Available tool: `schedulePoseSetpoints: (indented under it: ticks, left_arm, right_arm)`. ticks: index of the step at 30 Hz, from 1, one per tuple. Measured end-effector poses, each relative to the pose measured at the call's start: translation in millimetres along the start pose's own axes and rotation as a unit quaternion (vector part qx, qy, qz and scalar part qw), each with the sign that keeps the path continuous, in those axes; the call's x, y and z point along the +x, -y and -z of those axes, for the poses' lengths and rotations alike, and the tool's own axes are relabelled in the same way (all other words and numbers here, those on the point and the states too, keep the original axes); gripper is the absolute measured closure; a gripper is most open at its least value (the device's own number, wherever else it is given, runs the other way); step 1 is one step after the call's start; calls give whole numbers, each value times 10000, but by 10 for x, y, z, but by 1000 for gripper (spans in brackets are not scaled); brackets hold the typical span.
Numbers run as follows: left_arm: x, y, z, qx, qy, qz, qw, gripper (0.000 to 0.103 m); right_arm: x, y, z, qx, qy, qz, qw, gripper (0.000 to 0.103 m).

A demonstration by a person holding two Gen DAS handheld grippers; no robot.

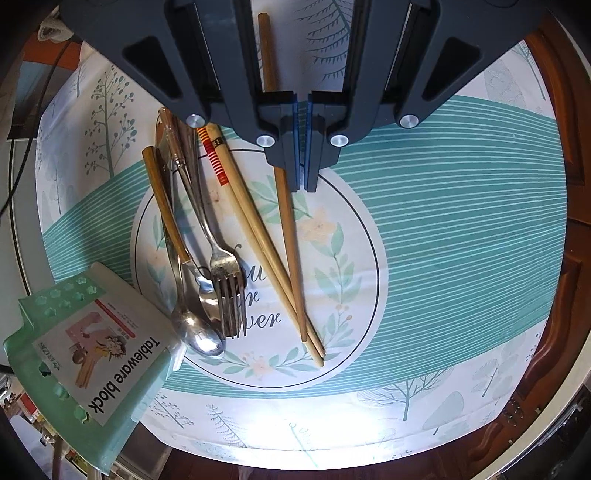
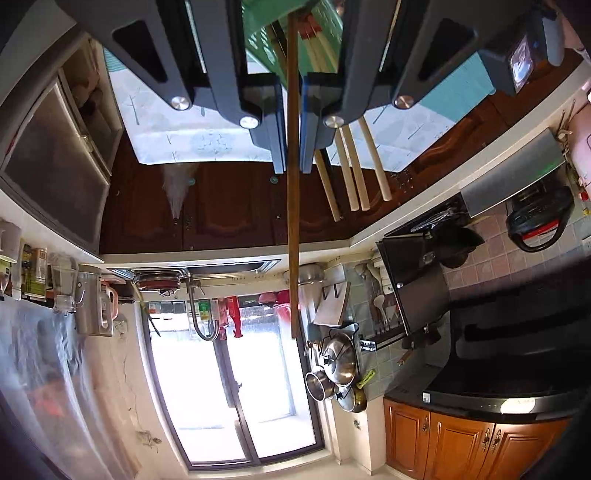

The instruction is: Organize utensils

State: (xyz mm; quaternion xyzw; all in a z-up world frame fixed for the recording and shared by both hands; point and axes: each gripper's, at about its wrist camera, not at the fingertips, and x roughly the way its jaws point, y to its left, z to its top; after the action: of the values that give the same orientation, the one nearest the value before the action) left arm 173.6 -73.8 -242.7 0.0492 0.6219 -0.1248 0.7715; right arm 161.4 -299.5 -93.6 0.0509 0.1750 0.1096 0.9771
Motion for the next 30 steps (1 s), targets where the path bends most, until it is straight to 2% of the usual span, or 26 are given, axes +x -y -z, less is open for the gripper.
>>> schedulePoseSetpoints:
  ticks: [2,4,6,12,14,18,22,27,30]
  left_arm:
    - [9,45,-36,-56,14,17,10000,103]
    - [13,85,-56,-76,17,-9,10000,103]
    - [-41,134,-29,-37,18,-68,10000,103]
    - [-140,235,-18,151,21,-270,9995,103]
    - [-143,258,-34,127,52,-191,9997,103]
    - [-196,215,18,-24,212,199,9996,103]
    - [-345,210,61,-132,594,396,9974,103]
    - [-647,239,116,-89,1039,548,9930,103]
    - [-675,211,90,-73,1004,616,9930,103]
  right_arm:
    - [1,22,13,100,-168,-98,9998,94]
    - [1,59,30,257,-359,-172,9989,77]
    - [-31,102,45,419,-418,-271,9979,72]
    - [-130,211,5,806,-519,-512,9941,72]
    - [-212,239,-16,863,-483,-527,9937,71]
    - [-375,286,-6,923,-418,-590,9931,71]
    - [-526,285,90,873,-364,-491,9943,66]
    - [-647,250,223,819,-352,-441,9950,65]
    - [-695,198,332,751,-375,-378,9958,65]
